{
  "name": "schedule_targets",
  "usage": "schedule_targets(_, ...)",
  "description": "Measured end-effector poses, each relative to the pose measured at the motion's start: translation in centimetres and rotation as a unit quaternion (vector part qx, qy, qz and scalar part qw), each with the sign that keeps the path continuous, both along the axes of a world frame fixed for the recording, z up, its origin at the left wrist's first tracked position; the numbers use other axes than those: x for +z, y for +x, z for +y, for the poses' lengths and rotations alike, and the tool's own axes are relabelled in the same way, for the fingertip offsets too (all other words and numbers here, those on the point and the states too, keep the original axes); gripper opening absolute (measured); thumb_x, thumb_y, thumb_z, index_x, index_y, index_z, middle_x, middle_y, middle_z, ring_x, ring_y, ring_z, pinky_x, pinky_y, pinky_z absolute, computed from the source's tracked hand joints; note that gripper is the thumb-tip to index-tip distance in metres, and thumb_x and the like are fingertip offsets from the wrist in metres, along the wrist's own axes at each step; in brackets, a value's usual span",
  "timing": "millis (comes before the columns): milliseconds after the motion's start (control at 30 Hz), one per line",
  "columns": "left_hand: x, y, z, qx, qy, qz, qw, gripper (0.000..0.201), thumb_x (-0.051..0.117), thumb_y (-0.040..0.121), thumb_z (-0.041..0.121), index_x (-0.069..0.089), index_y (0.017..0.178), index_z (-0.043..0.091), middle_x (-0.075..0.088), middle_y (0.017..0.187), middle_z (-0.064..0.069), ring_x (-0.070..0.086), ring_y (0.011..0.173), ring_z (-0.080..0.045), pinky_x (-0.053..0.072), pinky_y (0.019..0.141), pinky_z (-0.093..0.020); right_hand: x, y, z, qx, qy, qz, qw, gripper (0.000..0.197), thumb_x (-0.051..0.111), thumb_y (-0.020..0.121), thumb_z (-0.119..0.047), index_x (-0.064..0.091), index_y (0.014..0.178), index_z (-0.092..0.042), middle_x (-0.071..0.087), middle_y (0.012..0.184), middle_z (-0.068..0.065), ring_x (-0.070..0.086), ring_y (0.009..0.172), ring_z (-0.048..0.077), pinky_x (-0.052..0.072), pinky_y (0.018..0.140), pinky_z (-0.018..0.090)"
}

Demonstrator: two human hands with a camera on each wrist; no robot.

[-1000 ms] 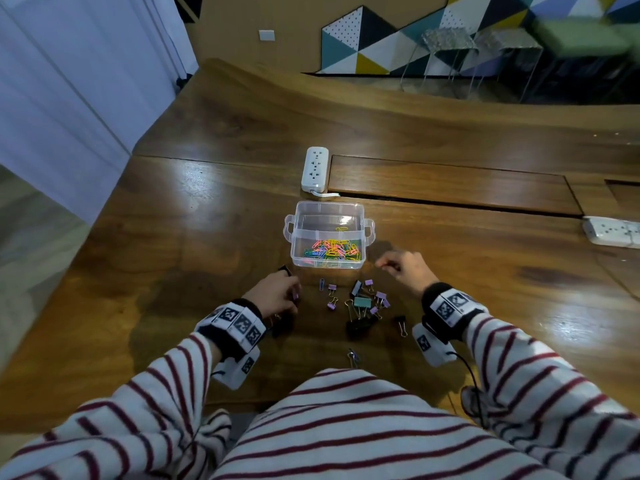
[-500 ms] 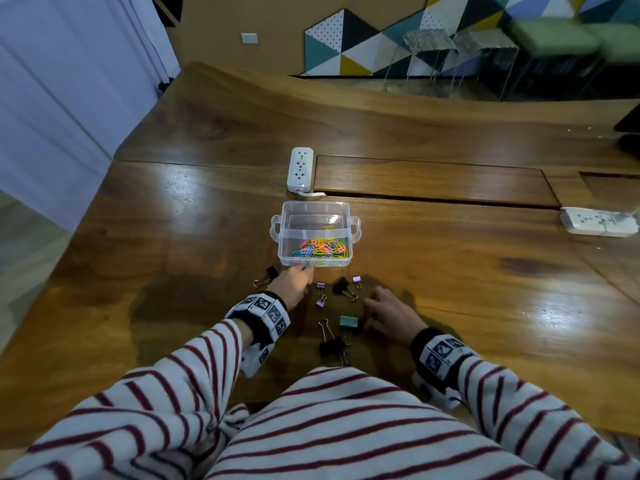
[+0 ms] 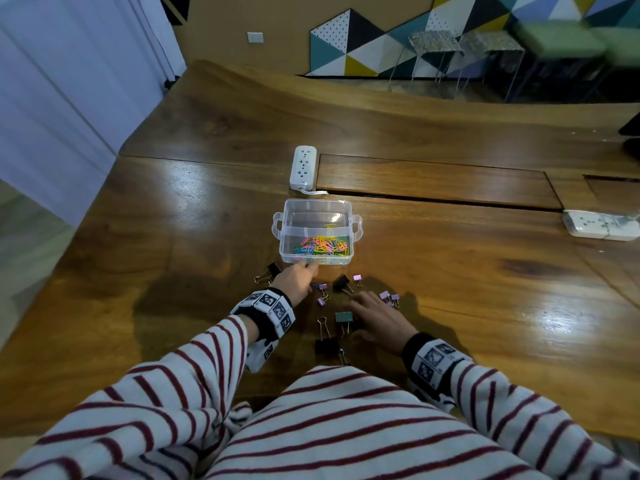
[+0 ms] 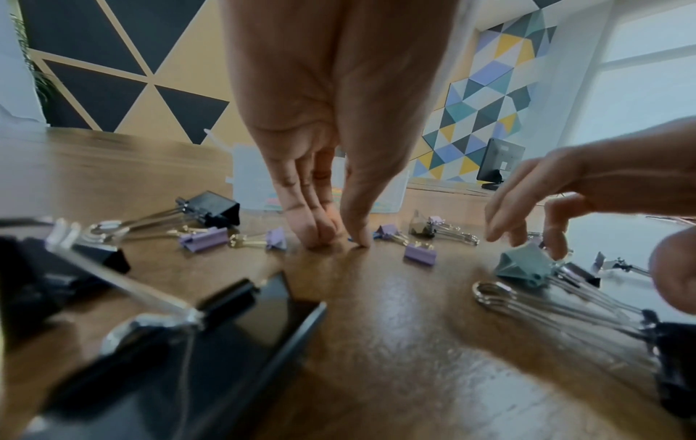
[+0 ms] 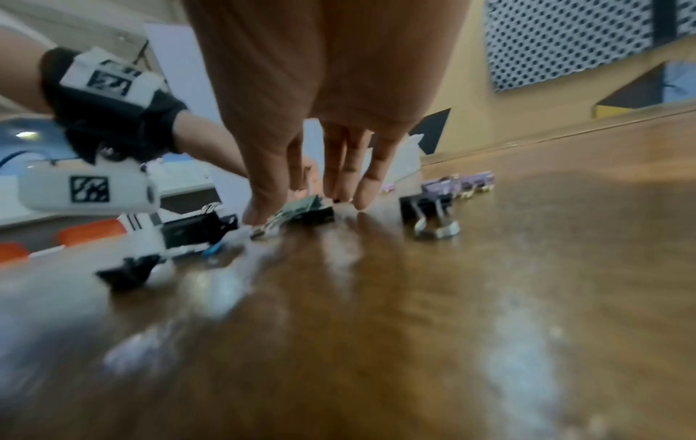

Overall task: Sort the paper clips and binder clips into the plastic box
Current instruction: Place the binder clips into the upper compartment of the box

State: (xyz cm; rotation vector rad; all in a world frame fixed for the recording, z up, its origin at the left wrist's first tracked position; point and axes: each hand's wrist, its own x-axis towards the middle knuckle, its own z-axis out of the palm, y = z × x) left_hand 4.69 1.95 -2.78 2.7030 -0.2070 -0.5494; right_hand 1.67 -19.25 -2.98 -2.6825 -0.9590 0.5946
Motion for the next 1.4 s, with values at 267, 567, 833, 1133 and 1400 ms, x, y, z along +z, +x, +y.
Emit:
schedule_targets(267, -0.5, 0.2, -0.7, 0.024, -0.025, -0.015, 0.999, 0.009, 0.045, 0.09, 0.011, 0.047, 0.081, 0.015, 0.048, 0.092, -0.002, 0.057, 0.088, -0.021, 0.042, 0.071, -0.032, -0.1, -3.4, 0.0, 0.05, 0.037, 0.032, 0.998, 0.027, 0.047, 0.092, -0.025, 0.048, 0.116, -0.013, 0.051, 0.119, 0.006, 0.051, 0.102, 0.019, 0.045, 0.08, 0.024)
schedule_targets(567, 0.6, 0.6, 0.6, 0.063, -0.125, 0.019, 0.99, 0.007, 0.052, 0.087, 0.004, 0.052, 0.089, 0.011, 0.059, 0.091, -0.01, 0.06, 0.086, -0.024, 0.051, 0.079, -0.035, 0.0, -3.1, 0.7, 0.031, 0.019, 0.042, 0.998, 0.032, 0.049, 0.091, -0.017, 0.045, 0.122, -0.01, 0.048, 0.126, 0.009, 0.048, 0.11, 0.021, 0.043, 0.084, 0.026)
schedule_targets(833, 6.4, -2.8, 8.0, 0.406, -0.695, 0.224, 0.549, 0.012, 0.036, 0.084, 0.01, 0.044, 0.075, 0.012, 0.042, 0.06, 0.003, 0.037, 0.043, -0.005, 0.031, 0.037, -0.013, 1.8, 0.9, -2.2, -0.136, 0.147, 0.103, 0.974, 0.016, 0.055, 0.087, -0.005, 0.06, 0.102, -0.008, 0.065, 0.106, 0.008, 0.058, 0.09, 0.01, 0.047, 0.078, 0.012)
schedule_targets(1133, 2.9, -7.9, 7.1, 0.477, -0.695, 0.265, 0.467, 0.015, 0.054, 0.085, 0.008, 0.063, 0.091, -0.002, 0.07, 0.075, -0.011, 0.069, 0.062, -0.016, 0.058, 0.054, -0.021, 6.1, 0.7, 7.4, -0.024, 0.245, 0.053, 0.968, 0.01, 0.055, 0.087, -0.01, 0.06, 0.096, -0.01, 0.059, 0.102, 0.005, 0.054, 0.092, 0.014, 0.045, 0.085, 0.027)
schedule_targets(1400, 2.6, -10.3, 7.1, 0.483, -0.73, 0.239, 0.421, 0.022, 0.061, 0.078, 0.022, 0.074, 0.082, 0.004, 0.074, 0.085, -0.01, 0.071, 0.074, -0.013, 0.057, 0.064, -0.02, 6.1, -2.5, 12.0, 0.181, 0.207, -0.099, 0.956, 0.036, 0.056, 0.082, -0.003, 0.057, 0.118, -0.009, 0.067, 0.11, 0.01, 0.056, 0.103, 0.029, 0.048, 0.088, 0.039)
